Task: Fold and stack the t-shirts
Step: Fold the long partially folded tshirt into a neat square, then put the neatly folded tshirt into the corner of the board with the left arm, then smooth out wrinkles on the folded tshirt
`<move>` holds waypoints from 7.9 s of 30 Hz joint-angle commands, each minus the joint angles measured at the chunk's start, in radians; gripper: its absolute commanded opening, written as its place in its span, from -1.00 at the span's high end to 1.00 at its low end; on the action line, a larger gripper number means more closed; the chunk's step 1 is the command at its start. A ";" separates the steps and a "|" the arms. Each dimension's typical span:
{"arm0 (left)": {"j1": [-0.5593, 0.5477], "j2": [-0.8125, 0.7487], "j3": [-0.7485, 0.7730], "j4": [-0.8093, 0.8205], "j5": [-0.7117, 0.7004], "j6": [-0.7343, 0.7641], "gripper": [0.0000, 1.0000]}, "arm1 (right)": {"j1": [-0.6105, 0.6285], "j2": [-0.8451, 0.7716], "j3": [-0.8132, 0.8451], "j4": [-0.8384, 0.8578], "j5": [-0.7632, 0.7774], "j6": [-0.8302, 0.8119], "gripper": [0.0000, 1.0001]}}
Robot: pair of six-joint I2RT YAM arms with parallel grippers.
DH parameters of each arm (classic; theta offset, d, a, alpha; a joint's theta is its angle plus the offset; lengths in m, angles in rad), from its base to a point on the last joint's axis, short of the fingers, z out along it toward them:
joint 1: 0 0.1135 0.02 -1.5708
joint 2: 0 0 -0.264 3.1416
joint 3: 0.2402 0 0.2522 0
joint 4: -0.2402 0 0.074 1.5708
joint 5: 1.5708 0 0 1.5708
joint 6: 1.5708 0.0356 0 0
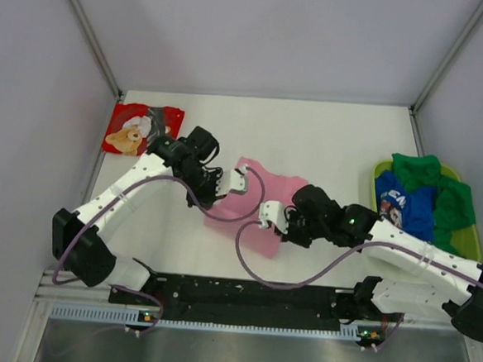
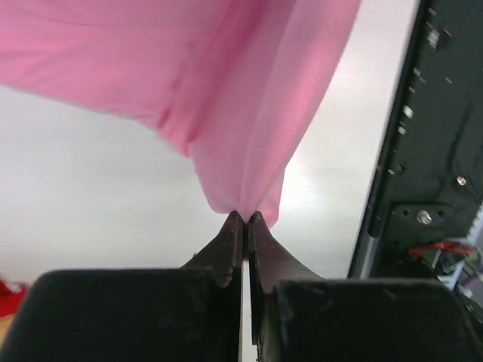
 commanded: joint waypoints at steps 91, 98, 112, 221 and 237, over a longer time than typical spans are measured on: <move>0.182 1.030 0.689 0.608 0.145 -1.058 1.00 | -0.773 0.579 0.491 0.266 0.087 0.689 -0.97; 0.268 0.874 0.649 0.601 0.074 -0.947 1.00 | -0.773 0.370 0.391 0.250 0.119 0.637 -0.97; 0.442 0.662 0.720 0.546 -0.538 -0.406 1.00 | -0.773 0.269 0.348 0.185 0.177 0.539 -0.97; 0.560 0.585 0.502 0.407 -0.393 -0.303 1.00 | -0.762 0.277 0.327 0.161 0.122 0.451 -0.97; 0.486 0.732 0.493 0.233 -0.163 -0.327 0.46 | -0.761 0.280 0.320 0.161 0.099 0.451 -0.97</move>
